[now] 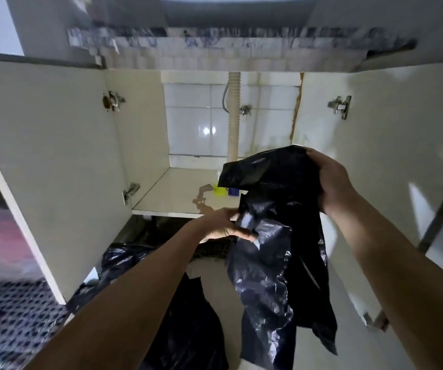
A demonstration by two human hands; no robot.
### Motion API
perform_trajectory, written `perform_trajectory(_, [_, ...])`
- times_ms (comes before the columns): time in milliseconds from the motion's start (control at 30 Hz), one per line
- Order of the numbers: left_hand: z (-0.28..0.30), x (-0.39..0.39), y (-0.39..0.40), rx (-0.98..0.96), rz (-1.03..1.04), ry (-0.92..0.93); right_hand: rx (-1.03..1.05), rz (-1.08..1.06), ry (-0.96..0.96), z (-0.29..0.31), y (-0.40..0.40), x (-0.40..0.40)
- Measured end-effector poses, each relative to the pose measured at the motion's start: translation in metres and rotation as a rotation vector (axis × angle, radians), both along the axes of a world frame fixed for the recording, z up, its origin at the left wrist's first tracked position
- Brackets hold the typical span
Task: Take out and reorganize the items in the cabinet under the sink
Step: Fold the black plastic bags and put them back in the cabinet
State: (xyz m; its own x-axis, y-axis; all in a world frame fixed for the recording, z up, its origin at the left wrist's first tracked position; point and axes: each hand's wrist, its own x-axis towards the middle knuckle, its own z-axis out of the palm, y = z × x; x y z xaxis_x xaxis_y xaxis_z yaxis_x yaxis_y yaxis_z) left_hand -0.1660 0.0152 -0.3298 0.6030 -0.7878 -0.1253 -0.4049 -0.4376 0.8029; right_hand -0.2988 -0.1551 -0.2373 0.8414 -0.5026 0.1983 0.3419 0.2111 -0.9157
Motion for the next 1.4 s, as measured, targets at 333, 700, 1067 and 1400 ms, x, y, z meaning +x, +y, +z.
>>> perform_trajectory(333, [0.018, -0.011, 0.017, -0.195, 0.097, -0.149, -0.443, -0.515, 0.537, -0.055, -0.047, -0.014])
perform_trajectory(700, [0.065, -0.047, 0.005, 0.073, -0.156, -0.504, -1.671, -0.006, 0.698, -0.044, 0.013, -0.017])
perform_trajectory(1067, [0.054, -0.033, 0.019, 0.054, -0.143, -0.461, -1.586, 0.047, 0.51, -0.056, 0.011, -0.015])
perform_trajectory(1400, [0.037, -0.026, 0.028, 0.382, -0.2, -0.407, -1.575, -0.142, 0.725, -0.05, -0.012, -0.022])
